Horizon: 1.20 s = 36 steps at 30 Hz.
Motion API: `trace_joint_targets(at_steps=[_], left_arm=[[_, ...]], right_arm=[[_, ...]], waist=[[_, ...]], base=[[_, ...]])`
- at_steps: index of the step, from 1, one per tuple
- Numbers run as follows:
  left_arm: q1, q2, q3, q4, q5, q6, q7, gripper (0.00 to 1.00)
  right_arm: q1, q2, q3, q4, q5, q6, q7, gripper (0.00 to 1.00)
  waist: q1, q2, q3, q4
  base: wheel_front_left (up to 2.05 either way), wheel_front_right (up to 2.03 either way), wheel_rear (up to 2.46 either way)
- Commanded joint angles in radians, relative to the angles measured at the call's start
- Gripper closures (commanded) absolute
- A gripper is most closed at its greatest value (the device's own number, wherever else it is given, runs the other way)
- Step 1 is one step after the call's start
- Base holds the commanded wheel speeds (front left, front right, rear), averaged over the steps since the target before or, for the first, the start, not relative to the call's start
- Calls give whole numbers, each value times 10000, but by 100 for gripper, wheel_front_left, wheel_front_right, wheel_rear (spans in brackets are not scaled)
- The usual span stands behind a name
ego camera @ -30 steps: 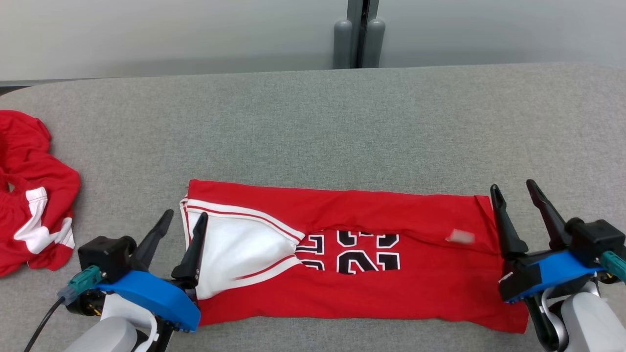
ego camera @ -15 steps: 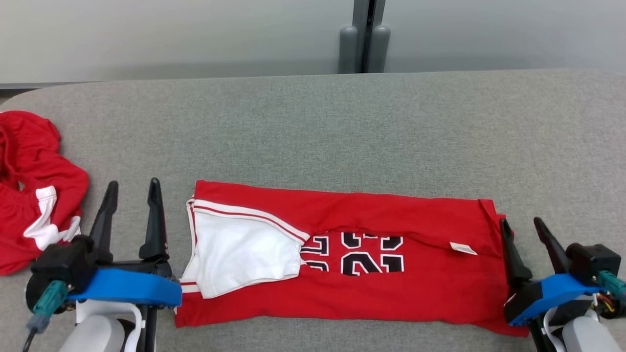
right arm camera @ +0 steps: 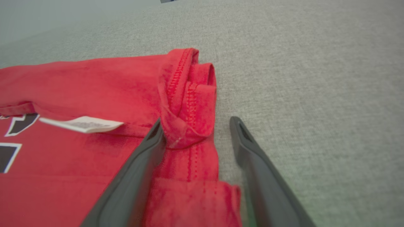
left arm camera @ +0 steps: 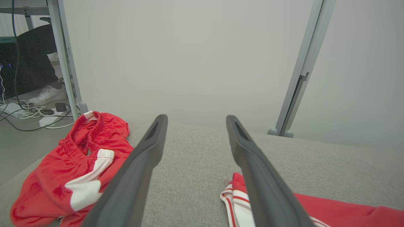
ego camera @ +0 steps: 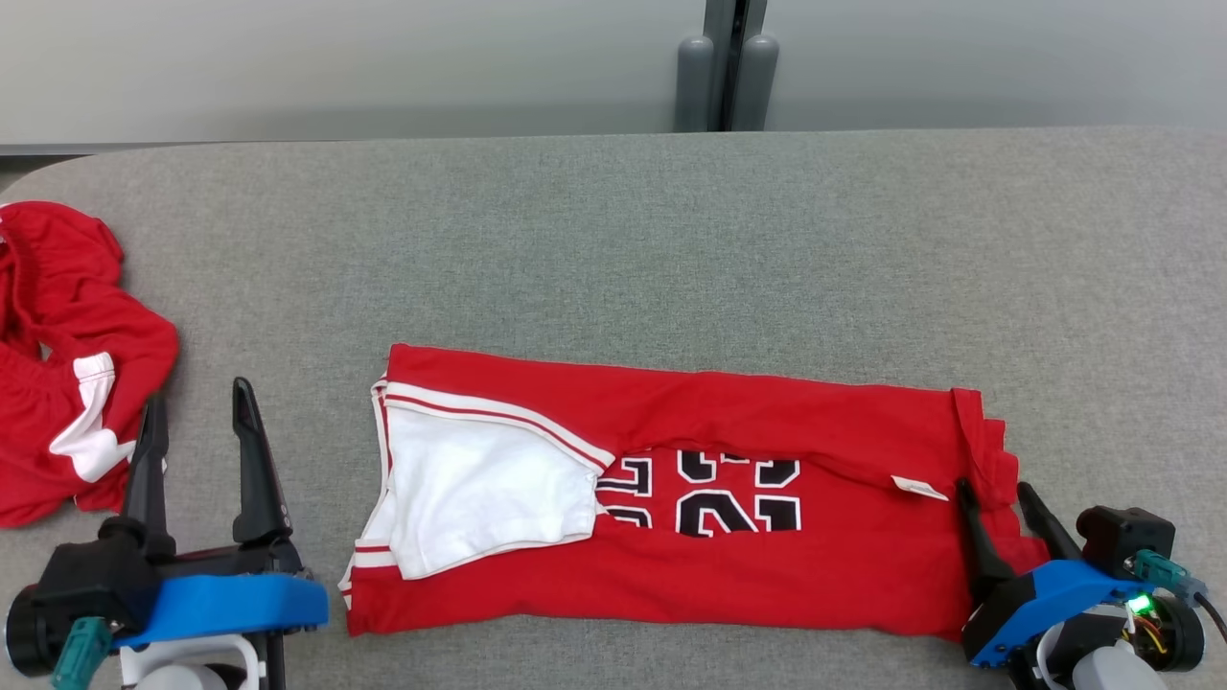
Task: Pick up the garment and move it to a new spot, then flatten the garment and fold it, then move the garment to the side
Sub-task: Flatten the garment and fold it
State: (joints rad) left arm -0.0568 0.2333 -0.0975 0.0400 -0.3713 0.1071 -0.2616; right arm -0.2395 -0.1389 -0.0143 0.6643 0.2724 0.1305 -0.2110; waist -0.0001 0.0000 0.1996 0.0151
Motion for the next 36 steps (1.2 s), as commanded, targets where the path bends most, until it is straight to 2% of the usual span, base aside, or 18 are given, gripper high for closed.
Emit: trace_joint_targets(at_steps=[1, 4, 5, 6, 7, 8, 15, 23, 29, 32, 36], left_arm=[[132, -144, 239, 85, 345, -143, -45, 0], [186, -477, 605, 185, 758, -420, -46, 0], [213, -594, 725, 237, 866, -519, -46, 0], [231, -702, 814, 273, 966, -609, -46, 0], [245, -777, 919, 323, 1082, -692, -46, 0], [244, -843, 1027, 356, 1236, -756, -46, 0], [312, -1319, 1604, 486, 1831, -1229, -46, 0], [442, -1604, 1992, 598, 2244, -1538, -46, 0], [507, -1708, 2106, 675, 2430, -1696, -46, 0], [539, -1746, 2151, 709, 2495, -1754, -46, 0], [532, -1784, 2152, 771, 2527, -1786, -47, 0]], right_arm=[[-74, 92, 76, 236, 139, 6, 87, 0], [-114, 231, 277, 453, 370, 9, 91, 0], [-108, 282, 368, 496, 473, 16, 78, 30], [-106, 337, 433, 509, 611, 16, 43, 79], [-108, 370, 505, 508, 729, 18, 18, 95], [-106, 374, 567, 506, 847, 18, 0, 100], [-190, -15, 794, 340, 1379, 4, -233, 100], [-415, -1236, 156, 214, 1667, 3, -280, 100], [-458, -2047, -389, -16, 1634, 2, 107, 100], [-441, -2171, -501, -313, 1566, 4, 426, 100], [-263, -1908, -387, -907, 1457, 4, 765, 100]], waist=[[1, 0, 24, 12], [1, 0, 48, 36], [1, 0, 52, 47], [1, 0, 53, 57], [1, 0, 52, 62], [1, 0, 52, 62], [1, 0, -36, -19], [1, 0, -255, -121], [1, 0, -433, -198], [1, 0, -499, -250], [1, 0, -546, -300]], base=[[0, 0, 0], [0, 0, 0], [0, 0, 0], [0, 0, 0], [0, 0, 0], [0, 0, 0], [0, 0, 0], [0, 0, 0], [0, 0, 0], [0, 0, 0], [0, 0, 0]])
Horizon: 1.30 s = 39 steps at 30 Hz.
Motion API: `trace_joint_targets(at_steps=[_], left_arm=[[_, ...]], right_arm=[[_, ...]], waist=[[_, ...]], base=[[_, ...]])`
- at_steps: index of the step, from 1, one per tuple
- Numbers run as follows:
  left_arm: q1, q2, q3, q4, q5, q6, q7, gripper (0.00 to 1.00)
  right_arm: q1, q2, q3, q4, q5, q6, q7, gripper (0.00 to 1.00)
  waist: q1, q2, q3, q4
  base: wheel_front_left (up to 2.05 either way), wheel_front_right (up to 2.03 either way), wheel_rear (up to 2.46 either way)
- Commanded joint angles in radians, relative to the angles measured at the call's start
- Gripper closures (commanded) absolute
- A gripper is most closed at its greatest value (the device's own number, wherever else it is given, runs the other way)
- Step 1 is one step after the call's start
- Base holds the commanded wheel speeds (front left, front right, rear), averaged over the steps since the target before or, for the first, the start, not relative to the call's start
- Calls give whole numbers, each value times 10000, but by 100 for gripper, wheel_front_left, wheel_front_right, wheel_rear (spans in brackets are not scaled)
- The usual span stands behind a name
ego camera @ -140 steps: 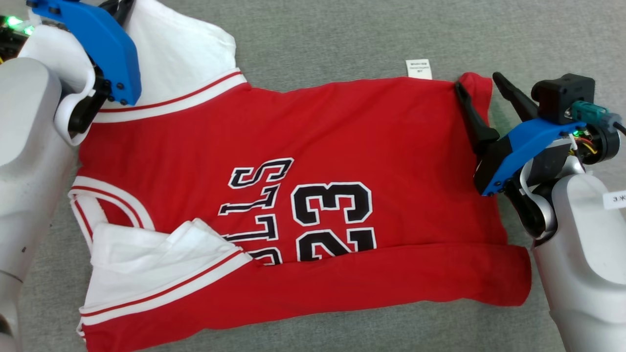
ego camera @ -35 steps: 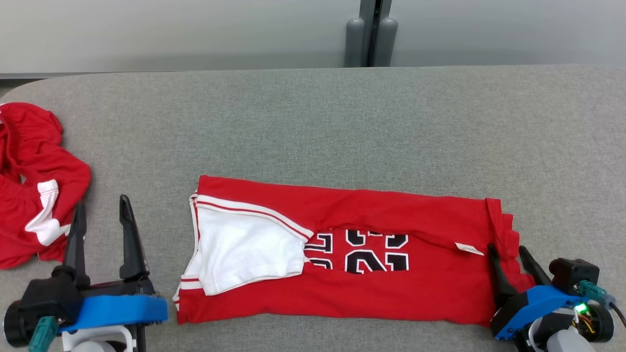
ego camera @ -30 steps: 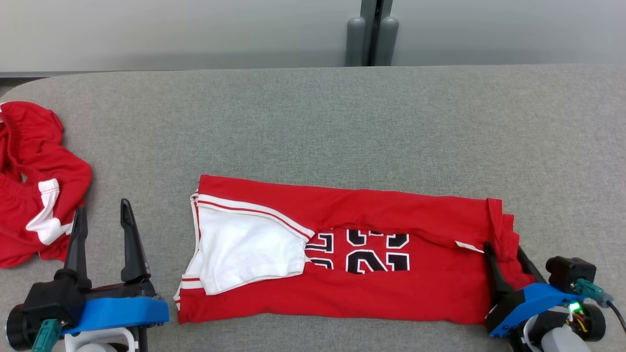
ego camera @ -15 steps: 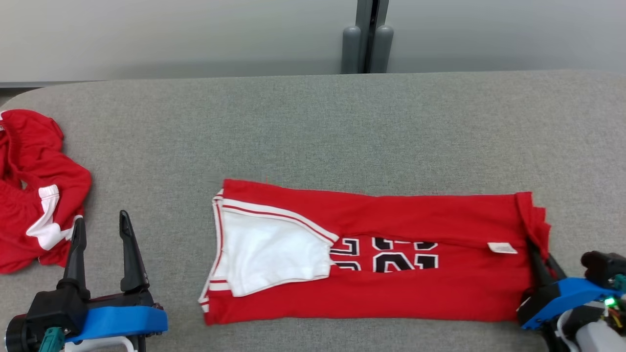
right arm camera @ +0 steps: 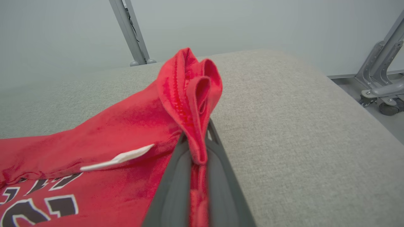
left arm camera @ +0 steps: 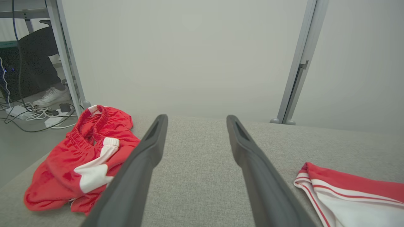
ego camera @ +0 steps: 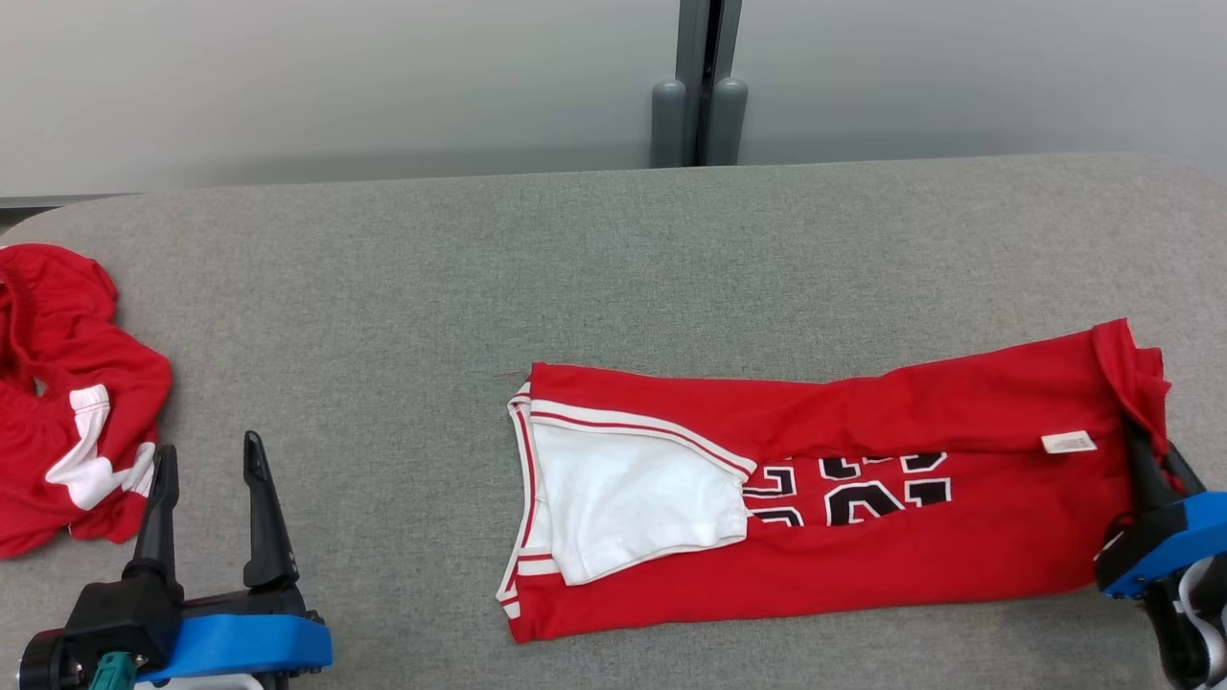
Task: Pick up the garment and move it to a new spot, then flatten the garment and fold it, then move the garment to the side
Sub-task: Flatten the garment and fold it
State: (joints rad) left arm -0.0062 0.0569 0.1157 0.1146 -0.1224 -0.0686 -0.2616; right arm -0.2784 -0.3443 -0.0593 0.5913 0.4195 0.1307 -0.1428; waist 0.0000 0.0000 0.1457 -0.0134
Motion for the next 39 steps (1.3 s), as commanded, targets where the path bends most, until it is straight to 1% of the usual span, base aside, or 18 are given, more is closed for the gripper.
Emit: trace_joint_targets(at_steps=[1, 7, 8, 15, 20, 26, 30, 34, 39], left_arm=[[13, -28, -5, 43, 43, -49, -47, 0], [-65, -54, -121, 124, 85, -99, -47, 0], [-65, -54, -121, 124, 85, -99, -47, 0], [-237, -63, -199, 189, 102, -97, -47, 0], [-347, -64, -377, 247, 49, -63, -47, 0], [-589, -68, -541, 365, -13, -90, -47, 0], [-743, -69, -676, 431, -82, -85, -47, 0], [-887, -69, -815, 523, -120, -86, -47, 0], [-1050, -70, -964, 642, -166, -108, -47, 0]], right_arm=[[192, 234, 132, -343, -22, 4, 182, 100], [476, 854, 641, -1417, 57, 2, 602, 100], [476, 854, 641, -1417, 57, 2, 602, 100], [562, 1625, 1599, -2518, 148, 4, 944, 100], [295, 2111, 2356, -2971, 128, 4, 1080, 100], [-179, 2629, 3199, -2989, 190, 4, 1035, 100], [-612, 2858, 3724, -2808, 286, 4, 917, 100], [-979, 2930, 4318, -2492, 455, 4, 802, 100], [-1450, 2935, 5057, -2047, 1098, 4, 484, 100]], waist=[[0, 0, -7, -23], [0, 0, 34, -40], [0, 0, 34, -40], [0, 0, 182, 24], [0, 0, 302, 126], [0, 0, 496, 298], [0, 0, 634, 448], [0, 0, 693, 647], [0, 0, 744, 915]], base=[[0, 0, 0], [0, 0, 0], [0, 0, 0], [0, 0, 0], [0, 0, 0], [0, 0, 0], [0, 0, 0], [0, 0, 0], [0, 0, 0]])
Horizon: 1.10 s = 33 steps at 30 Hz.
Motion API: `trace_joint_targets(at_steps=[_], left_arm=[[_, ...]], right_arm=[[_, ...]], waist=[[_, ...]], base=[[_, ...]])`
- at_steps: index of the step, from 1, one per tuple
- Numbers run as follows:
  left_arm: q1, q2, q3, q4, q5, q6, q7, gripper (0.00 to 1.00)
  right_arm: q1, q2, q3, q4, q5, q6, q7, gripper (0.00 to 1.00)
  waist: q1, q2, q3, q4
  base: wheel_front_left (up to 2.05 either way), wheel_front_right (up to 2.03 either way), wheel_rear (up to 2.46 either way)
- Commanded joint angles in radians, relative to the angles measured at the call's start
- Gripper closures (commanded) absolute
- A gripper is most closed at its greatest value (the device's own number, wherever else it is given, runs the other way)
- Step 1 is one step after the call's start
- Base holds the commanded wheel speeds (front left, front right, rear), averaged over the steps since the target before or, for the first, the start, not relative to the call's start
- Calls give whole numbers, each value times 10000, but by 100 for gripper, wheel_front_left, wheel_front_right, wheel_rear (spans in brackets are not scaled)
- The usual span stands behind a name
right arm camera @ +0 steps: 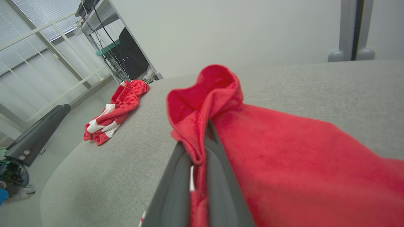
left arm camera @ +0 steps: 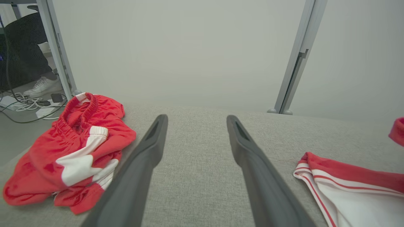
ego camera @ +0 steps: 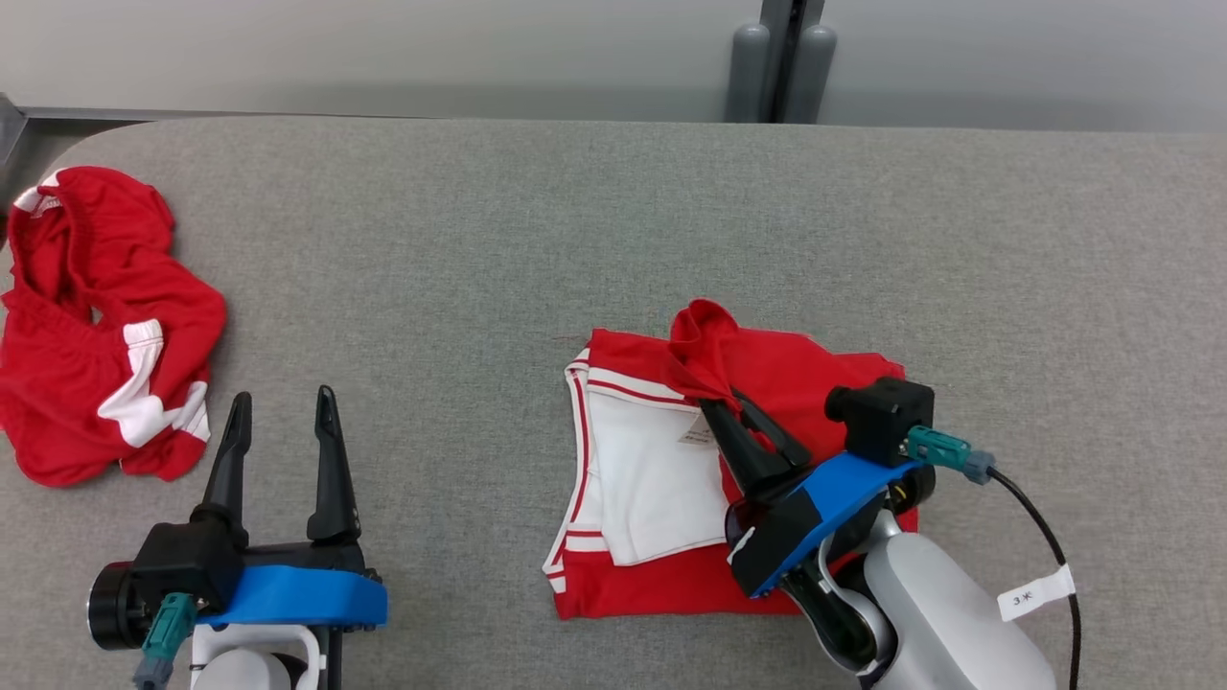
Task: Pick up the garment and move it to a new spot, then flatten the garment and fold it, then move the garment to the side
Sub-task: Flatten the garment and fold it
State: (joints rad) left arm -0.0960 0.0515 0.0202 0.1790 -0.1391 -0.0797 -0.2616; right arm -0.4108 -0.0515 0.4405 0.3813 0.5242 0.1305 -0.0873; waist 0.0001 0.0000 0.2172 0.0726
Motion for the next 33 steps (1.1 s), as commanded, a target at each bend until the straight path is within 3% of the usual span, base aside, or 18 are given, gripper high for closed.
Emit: trace_joint_targets(at_steps=[1, 8, 9, 10, 11, 19, 25, 33], left_arm=[[-151, -16, -40, 14, -12, 11, -47, 0], [-275, -17, -236, 100, -107, 66, -47, 0], [-290, -15, -265, 110, -126, 74, -47, 0], [-311, -17, -293, 120, -144, 79, -47, 0], [-336, -15, -320, 131, -158, 82, -47, 0], [-231, -15, -274, 148, -136, 114, -47, 0], [-114, -16, -151, 84, -38, 40, -47, 0], [98, -14, -110, 104, 36, -5, -47, 0]], right_arm=[[-236, 8, 223, 152, 164, 6, -144, 100], [-905, 5, 988, 970, 843, 6, -621, 100], [-991, 7, 1084, 1107, 916, 6, -684, 76], [-1061, 6, 1199, 1250, 1011, 6, -693, 15], [-1123, 8, 1293, 1389, 1075, 6, -736, 0], [-1503, -2, 1237, 1975, 1001, 6, -1414, 0], [-1309, -168, 101, 1649, 132, 6, -1694, 0], [-108, -723, -1711, 333, -1003, 6, -1771, 0]], waist=[[-1, 0, 33, 90], [-1, 0, 96, 329], [-1, 0, 102, 349], [-1, 0, 108, 364], [-1, 0, 115, 374], [-1, 0, -93, -14], [-1, 0, -345, -471], [-1, 0, -704, -914]], base=[[0, 0, 0], [0, 0, 0], [0, 0, 0], [0, 0, 0], [0, 0, 0], [0, 0, 0], [0, 0, 0], [0, 0, 0]])
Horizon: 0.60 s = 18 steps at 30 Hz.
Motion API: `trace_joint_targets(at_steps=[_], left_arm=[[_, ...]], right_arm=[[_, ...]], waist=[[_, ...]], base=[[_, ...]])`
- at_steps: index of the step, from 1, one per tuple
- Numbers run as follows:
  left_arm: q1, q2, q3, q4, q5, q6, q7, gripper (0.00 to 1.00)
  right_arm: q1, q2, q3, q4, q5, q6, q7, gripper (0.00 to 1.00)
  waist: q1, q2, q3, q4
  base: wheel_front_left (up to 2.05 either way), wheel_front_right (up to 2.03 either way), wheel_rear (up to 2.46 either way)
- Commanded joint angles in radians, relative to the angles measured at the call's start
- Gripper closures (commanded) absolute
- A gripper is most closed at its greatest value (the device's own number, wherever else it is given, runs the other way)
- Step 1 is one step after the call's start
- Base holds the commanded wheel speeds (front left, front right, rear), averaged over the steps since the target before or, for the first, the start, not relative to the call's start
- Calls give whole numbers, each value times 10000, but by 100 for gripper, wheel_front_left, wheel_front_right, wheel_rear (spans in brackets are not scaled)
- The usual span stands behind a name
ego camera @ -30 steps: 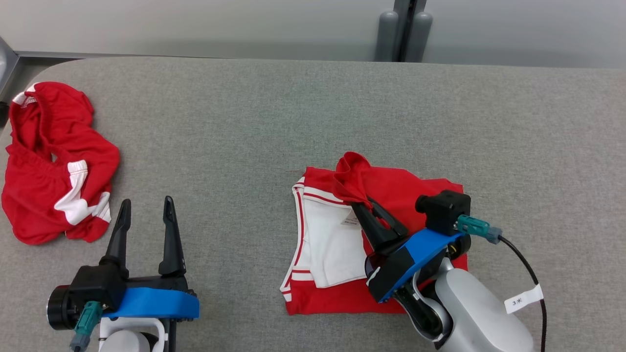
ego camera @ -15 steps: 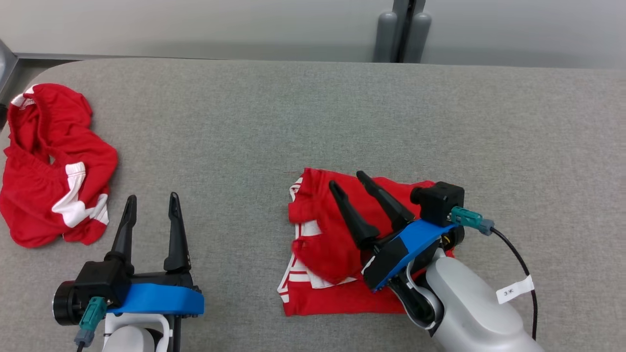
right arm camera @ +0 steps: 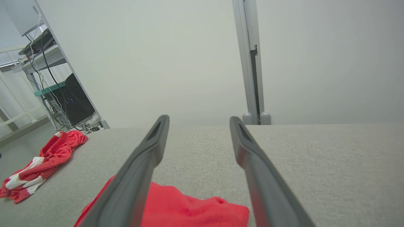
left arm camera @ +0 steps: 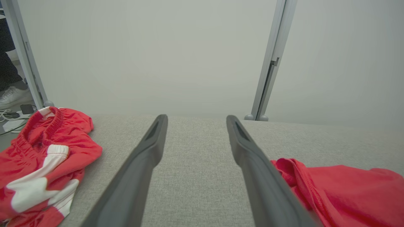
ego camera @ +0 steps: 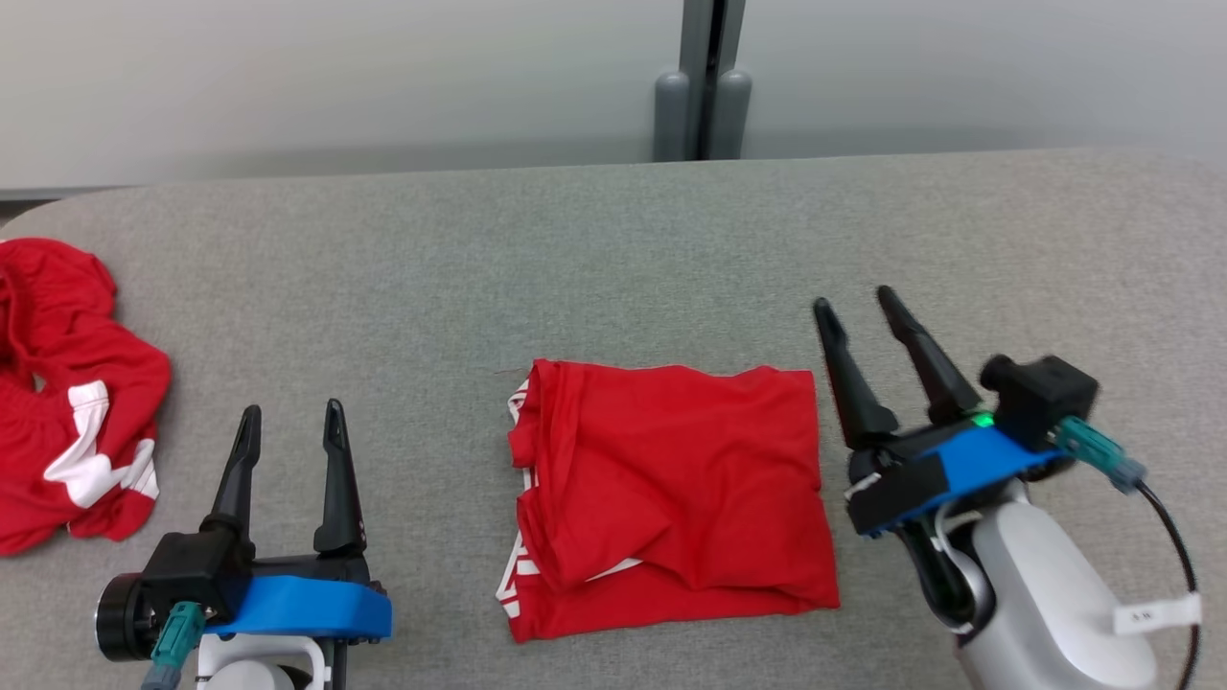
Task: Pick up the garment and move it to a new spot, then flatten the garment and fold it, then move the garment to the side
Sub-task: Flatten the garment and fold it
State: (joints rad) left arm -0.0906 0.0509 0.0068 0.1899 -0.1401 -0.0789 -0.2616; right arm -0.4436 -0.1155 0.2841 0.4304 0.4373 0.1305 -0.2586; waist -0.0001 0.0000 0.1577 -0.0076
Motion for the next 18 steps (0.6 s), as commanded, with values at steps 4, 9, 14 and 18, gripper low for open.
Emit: trace_joint_targets(at_steps=[4, 9, 14, 18], left_arm=[[208, -9, 41, 66, 112, -76, -47, 0], [325, -10, 63, 116, 200, -90, -47, 0], [446, -9, 90, 179, 254, -103, -47, 0], [569, -10, 75, 240, 273, -116, -47, 0]], right_arm=[[971, -125, -823, -834, -534, 6, -58, 0], [2011, -58, -1605, -1671, -1011, 6, 87, 0], [2839, 121, -2195, -2337, -1358, 6, 304, 0], [3535, 318, -2603, -2926, -1727, 6, 549, 0]], waist=[[1, 0, -268, -242], [1, 0, -453, -295], [1, 0, -580, -299], [1, 0, -699, -293]], base=[[0, 0, 0], [0, 0, 0], [0, 0, 0], [0, 0, 0]])
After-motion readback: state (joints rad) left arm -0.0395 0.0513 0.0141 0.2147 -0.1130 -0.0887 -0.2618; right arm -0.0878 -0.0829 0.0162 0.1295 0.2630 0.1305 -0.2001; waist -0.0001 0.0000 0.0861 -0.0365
